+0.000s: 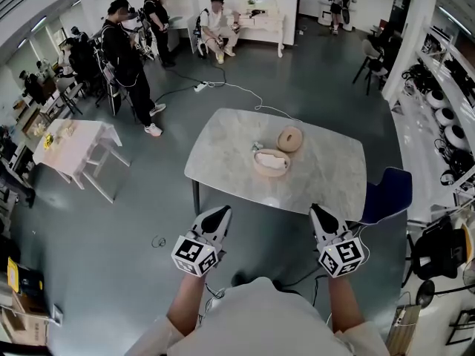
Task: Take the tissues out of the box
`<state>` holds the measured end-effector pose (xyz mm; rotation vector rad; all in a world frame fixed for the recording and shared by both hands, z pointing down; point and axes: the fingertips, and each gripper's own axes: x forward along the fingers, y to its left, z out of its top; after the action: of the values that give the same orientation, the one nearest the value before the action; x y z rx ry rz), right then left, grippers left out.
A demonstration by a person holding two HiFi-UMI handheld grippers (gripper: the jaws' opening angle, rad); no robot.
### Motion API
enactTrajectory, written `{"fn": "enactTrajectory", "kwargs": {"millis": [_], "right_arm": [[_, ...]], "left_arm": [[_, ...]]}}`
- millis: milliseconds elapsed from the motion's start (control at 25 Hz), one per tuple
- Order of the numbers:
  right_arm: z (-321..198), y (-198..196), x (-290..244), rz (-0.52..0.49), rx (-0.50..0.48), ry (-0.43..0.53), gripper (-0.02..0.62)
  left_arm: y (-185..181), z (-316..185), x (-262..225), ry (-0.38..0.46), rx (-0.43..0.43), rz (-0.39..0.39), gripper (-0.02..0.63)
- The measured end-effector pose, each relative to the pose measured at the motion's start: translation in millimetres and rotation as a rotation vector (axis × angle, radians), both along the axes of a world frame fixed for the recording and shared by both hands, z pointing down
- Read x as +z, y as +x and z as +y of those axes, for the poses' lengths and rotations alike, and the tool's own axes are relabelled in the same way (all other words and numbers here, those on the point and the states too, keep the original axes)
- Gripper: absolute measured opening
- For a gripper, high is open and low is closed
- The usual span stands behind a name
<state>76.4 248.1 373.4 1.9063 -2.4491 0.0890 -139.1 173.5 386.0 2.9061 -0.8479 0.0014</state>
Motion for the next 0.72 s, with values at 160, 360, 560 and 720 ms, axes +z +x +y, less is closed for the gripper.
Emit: {"fn": "enactTrajectory", "kwargs": {"millis": [160,360,560,720], "right_arm": [[-0.1,-1.4,0.5,-0.006,0.010,0.000,0.046],[-2.4,-4.3,2.2,-0.008,0.027,-0.003,0.046],[-4.1,-12.0,4.8,-0.005,0.049,-0.009,0.048],[-7.4,-15.4,5.7,-0.004,0.062,-0.011,0.047]], "left_arm": [[-1.2,-0.5,1.9,-0.007,0.005,0.002,0.006],[-4.8,-4.6,4.9,-0.011,0.015,0.001,0.006],[-12.8,-9.0,9.9,-0.020,0.030,-0.003,0.006],[-14.7,-14.4,13.9,-0.025,0.042,-0.008,0.008]]}}
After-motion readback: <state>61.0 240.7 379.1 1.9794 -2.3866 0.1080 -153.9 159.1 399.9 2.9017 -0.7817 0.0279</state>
